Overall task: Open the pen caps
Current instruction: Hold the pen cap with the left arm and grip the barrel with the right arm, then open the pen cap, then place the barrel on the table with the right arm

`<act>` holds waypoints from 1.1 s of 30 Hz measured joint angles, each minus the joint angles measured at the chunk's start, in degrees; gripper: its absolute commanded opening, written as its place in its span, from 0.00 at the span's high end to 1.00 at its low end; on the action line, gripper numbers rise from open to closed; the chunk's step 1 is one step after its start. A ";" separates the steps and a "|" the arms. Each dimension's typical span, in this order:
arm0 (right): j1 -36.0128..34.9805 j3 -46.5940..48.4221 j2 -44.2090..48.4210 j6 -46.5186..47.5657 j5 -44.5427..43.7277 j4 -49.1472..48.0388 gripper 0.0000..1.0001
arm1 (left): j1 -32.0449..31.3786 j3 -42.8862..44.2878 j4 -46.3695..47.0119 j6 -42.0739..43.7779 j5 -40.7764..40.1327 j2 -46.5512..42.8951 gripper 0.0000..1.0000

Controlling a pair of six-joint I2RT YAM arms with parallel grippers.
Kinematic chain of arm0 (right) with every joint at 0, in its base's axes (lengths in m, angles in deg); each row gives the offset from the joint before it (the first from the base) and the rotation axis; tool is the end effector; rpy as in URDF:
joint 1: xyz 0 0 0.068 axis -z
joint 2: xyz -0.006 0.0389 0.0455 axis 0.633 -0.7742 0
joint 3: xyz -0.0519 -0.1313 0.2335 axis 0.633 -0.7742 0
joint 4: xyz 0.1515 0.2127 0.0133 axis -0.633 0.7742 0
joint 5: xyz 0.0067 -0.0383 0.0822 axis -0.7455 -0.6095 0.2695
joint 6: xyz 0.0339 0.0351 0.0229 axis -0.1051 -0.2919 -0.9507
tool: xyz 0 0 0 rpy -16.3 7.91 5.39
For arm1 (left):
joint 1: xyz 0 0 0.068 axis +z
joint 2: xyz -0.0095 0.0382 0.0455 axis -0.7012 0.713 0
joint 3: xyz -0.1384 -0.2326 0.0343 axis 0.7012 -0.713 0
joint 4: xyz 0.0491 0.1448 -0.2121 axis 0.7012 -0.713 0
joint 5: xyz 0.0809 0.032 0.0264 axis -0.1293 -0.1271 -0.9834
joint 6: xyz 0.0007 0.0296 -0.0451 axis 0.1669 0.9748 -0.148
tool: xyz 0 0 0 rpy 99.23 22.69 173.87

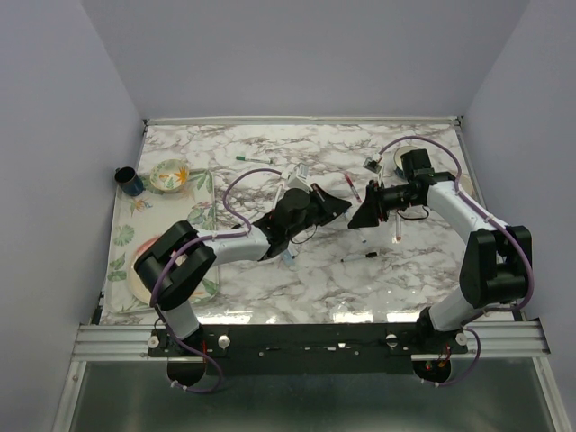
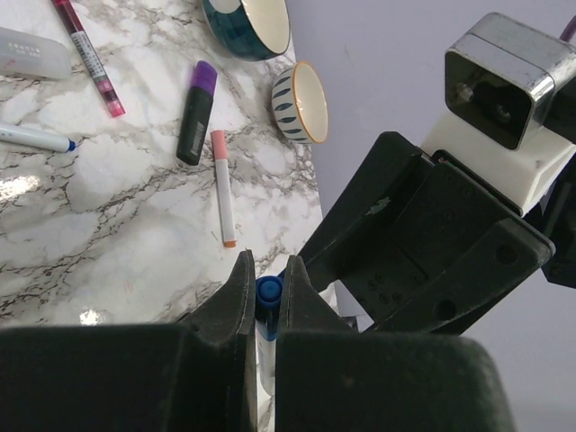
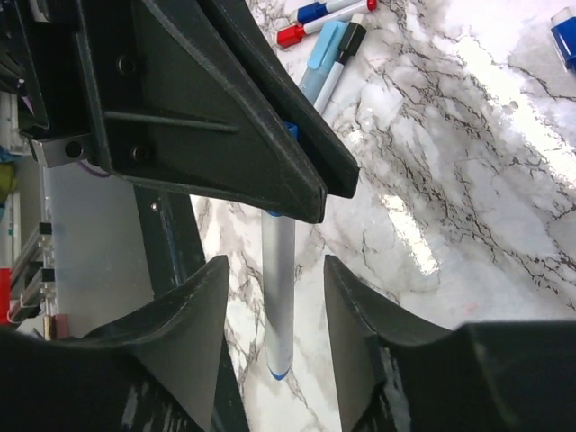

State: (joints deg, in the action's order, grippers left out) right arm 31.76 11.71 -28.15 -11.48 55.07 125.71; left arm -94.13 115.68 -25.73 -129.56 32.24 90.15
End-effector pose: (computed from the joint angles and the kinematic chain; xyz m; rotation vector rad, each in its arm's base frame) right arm 0.2939 0.0711 0.2362 -0.8648 2.1354 1.3645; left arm 0.2460 -0.2861 0.2224 -0.3733 1.9627 -1.3942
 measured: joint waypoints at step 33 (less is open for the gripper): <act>-4.55 1.46 0.33 2.71 -3.13 2.62 0.99 | 33.97 -6.54 -13.05 15.56 10.71 -27.61 1.00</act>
State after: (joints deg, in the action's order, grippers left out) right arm 27.21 13.17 -27.82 -8.77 51.95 128.34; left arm -60.16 109.14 -38.78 -113.99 42.95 62.55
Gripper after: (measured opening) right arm 0.051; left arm 0.089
